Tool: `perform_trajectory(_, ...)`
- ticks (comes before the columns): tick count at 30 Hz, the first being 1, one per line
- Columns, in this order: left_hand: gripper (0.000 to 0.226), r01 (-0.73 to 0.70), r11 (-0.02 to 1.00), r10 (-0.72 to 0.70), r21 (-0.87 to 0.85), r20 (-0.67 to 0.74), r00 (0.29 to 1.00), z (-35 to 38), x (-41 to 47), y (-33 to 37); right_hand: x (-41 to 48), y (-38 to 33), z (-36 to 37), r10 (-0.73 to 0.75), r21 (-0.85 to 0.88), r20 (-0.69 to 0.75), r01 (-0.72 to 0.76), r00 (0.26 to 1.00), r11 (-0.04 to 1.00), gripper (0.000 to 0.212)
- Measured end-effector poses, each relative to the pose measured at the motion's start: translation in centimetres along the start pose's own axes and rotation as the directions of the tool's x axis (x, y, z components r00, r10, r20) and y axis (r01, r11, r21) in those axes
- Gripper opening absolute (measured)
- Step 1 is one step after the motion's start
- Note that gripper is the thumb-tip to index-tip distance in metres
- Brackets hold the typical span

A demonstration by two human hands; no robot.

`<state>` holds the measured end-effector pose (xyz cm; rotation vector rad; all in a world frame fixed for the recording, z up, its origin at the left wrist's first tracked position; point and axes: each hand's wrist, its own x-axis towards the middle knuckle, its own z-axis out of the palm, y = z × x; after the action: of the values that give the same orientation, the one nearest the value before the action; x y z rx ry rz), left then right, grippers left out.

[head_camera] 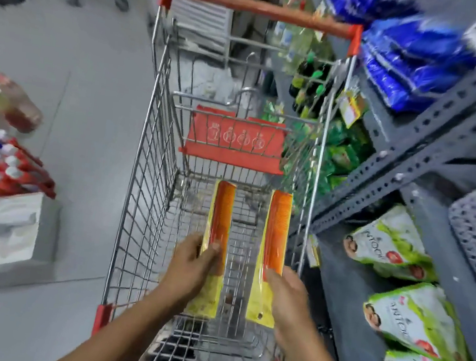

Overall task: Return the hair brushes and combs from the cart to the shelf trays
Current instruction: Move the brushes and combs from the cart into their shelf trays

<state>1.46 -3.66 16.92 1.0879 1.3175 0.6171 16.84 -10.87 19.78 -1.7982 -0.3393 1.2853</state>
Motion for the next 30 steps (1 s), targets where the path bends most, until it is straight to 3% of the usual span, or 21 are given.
perform_trajectory(7,0.011,-0.203,0.971,0.227,-0.128,0.207,0.952,5.5,-8.7,6.9,-10.7,-0.5,-8.2,-0.112,0.171,-0.198,0.147,0.974,0.974,0.031)
perform_trajectory(9,0.013,-0.249,0.960,0.276,-0.127,0.295,0.915,7.9,-11.2,8.3,-13.7,0.0,-11.3,-0.138,0.176,-0.302,0.197,0.943,0.964,0.037)
perform_trajectory(12,0.009,-0.256,0.953,0.301,-0.162,0.435,0.848,12.0,-15.1,10.1,-18.6,1.1,-15.8,-0.131,0.258,-0.442,0.265,0.888,0.929,0.021)
perform_trajectory(15,0.011,-0.244,0.952,0.307,-0.187,0.542,0.782,16.0,-19.0,10.8,-23.7,2.2,-19.1,-0.105,0.334,-0.562,0.341,0.820,0.879,0.022)
perform_trajectory(20,0.018,-0.227,0.959,0.278,-0.169,0.713,0.644,23.5,-26.0,10.3,-32.3,5.7,-24.4,-0.013,0.385,-0.722,0.417,0.692,0.824,0.030)
perform_trajectory(22,0.023,-0.211,0.965,0.253,-0.158,0.783,0.569,26.7,-29.1,9.8,-35.3,6.9,-26.6,0.006,0.339,-0.793,0.432,0.610,0.836,0.022)
perform_trajectory(25,0.020,-0.208,0.965,0.239,-0.161,0.866,0.440,30.1,-32.8,9.5,-38.1,8.2,-29.1,0.032,0.330,-0.827,0.438,0.561,0.836,0.013)
perform_trajectory(28,0.019,-0.227,0.961,0.222,-0.159,0.932,0.285,33.4,-37.2,9.0,-40.6,9.6,-31.9,0.024,0.317,-0.873,0.530,0.487,0.786,0.036)
perform_trajectory(30,0.020,-0.255,0.953,0.221,-0.161,0.948,0.228,35.3,-39.2,9.0,-41.6,9.9,-33.3,0.028,0.329,-0.881,0.567,0.473,0.755,0.031)
